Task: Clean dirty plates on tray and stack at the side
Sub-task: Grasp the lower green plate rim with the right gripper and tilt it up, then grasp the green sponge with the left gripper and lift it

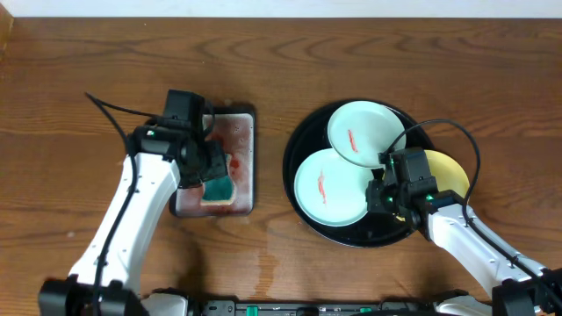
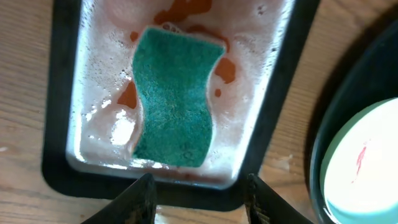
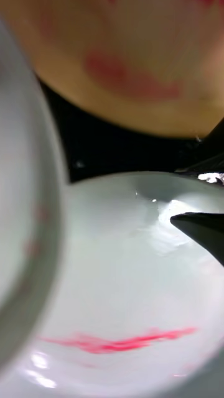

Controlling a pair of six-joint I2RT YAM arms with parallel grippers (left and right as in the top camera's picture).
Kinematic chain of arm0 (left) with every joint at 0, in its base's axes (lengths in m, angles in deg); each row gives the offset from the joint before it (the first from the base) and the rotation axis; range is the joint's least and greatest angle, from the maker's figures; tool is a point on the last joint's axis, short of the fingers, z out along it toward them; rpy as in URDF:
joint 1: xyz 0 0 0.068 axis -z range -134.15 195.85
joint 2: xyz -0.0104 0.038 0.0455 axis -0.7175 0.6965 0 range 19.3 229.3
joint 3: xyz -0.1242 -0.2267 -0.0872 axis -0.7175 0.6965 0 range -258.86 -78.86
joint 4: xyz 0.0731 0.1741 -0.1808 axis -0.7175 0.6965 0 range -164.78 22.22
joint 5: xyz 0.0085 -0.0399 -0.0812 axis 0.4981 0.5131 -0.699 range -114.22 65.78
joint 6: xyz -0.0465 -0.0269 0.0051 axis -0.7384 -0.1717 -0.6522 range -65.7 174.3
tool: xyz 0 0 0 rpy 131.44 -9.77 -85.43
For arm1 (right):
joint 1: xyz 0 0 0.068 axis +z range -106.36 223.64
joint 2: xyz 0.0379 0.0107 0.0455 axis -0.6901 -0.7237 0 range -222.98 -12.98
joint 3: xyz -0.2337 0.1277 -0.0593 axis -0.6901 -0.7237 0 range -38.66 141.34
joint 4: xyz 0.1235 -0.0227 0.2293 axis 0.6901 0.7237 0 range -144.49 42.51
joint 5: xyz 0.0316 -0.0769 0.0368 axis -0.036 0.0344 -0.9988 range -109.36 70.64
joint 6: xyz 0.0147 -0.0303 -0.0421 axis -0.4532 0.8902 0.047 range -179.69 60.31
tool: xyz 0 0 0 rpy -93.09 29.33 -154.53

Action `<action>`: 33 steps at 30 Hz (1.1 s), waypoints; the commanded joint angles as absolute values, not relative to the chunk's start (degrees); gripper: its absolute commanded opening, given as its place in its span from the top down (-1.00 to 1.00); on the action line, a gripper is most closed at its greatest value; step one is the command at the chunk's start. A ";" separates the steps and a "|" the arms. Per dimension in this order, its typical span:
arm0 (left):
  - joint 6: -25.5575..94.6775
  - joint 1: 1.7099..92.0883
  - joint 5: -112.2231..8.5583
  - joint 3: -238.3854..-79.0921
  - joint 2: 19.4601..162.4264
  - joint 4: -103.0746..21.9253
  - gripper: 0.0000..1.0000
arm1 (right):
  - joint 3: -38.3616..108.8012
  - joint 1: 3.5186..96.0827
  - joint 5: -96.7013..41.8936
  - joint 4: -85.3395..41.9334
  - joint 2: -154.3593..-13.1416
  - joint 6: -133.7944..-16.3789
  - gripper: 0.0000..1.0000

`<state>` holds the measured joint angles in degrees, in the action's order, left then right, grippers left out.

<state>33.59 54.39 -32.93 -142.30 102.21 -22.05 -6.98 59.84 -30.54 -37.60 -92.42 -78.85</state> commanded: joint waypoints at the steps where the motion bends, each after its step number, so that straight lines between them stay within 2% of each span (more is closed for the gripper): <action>1: 34.29 54.91 -33.01 -140.68 106.14 -22.14 0.07 | -7.13 59.60 -37.56 -35.81 -92.37 -74.56 0.70; 5: 34.31 54.93 -32.27 -140.62 110.89 -22.88 0.06 | -7.15 59.60 -38.23 -33.56 -92.37 -73.03 0.69; 10: 34.29 54.93 -32.16 -140.55 117.14 -25.18 0.05 | -7.13 59.58 -38.02 -32.34 -92.37 -71.15 0.55; 12: 34.29 54.93 -32.14 -140.55 119.48 -26.03 0.05 | -6.80 59.58 -38.04 -32.36 -92.37 -71.20 0.31; 13: 34.31 54.93 -32.12 -140.55 120.48 -26.49 0.05 | -6.60 59.58 -38.02 -32.36 -92.37 -71.20 0.27; 19: 34.29 54.93 -30.59 -140.55 127.00 -29.83 0.07 | -5.16 58.97 -35.22 -31.90 -92.37 -71.66 0.31; 21: 34.29 54.93 -29.54 -140.55 128.37 -30.66 0.31 | -5.16 58.84 -34.56 -31.88 -92.37 -71.74 0.30; 23: 34.29 54.93 -29.10 -140.55 128.83 -31.23 0.85 | -5.16 58.84 -34.02 -31.72 -92.37 -71.90 0.28; 33: 34.07 54.95 -29.14 -142.43 121.42 -25.59 0.85 | -5.16 58.84 -26.89 -31.46 -92.37 -75.35 0.24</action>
